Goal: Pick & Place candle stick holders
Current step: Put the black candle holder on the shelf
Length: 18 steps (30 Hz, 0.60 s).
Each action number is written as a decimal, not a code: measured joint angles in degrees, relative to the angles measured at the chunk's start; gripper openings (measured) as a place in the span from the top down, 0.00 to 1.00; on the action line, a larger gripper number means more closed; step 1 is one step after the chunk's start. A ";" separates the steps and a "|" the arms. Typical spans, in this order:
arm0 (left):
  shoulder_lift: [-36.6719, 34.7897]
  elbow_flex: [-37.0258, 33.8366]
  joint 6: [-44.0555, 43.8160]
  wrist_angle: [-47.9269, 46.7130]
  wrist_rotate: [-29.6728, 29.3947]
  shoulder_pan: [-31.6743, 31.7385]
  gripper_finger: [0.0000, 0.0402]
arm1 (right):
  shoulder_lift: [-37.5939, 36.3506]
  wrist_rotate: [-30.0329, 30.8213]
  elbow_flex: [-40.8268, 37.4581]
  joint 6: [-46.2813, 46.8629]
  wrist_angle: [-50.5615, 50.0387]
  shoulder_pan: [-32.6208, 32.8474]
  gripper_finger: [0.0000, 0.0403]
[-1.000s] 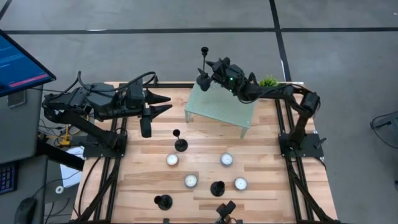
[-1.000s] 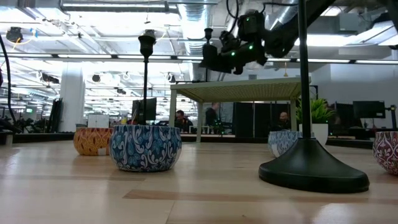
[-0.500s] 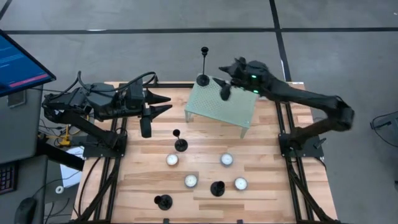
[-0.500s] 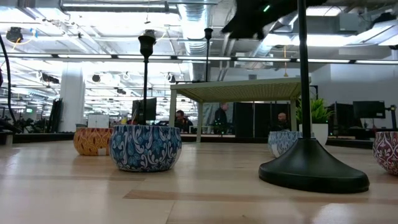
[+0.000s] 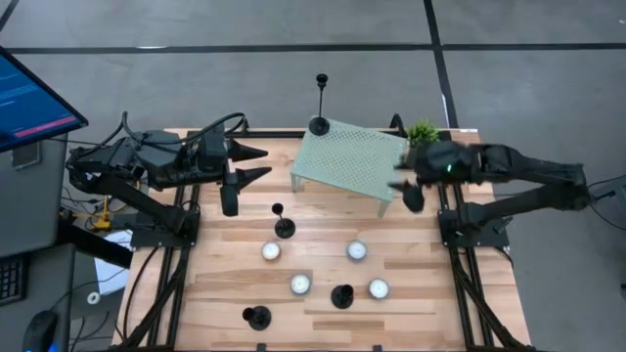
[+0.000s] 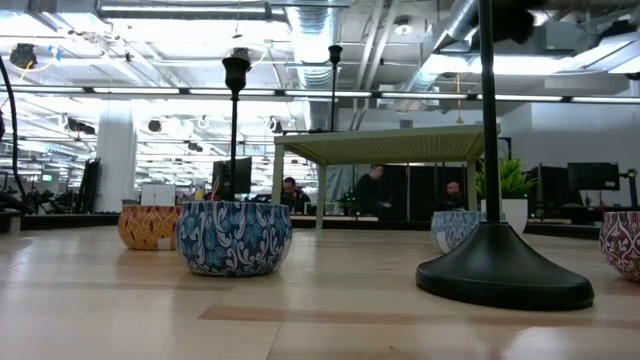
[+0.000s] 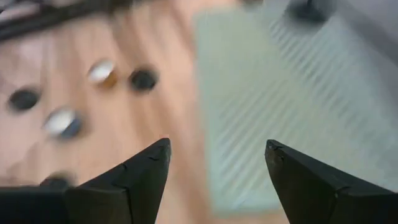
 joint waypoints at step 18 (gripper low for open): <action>0.00 -0.01 -0.66 -0.01 2.93 0.00 0.48 | 14.25 22.57 -22.80 38.18 29.64 49.67 0.37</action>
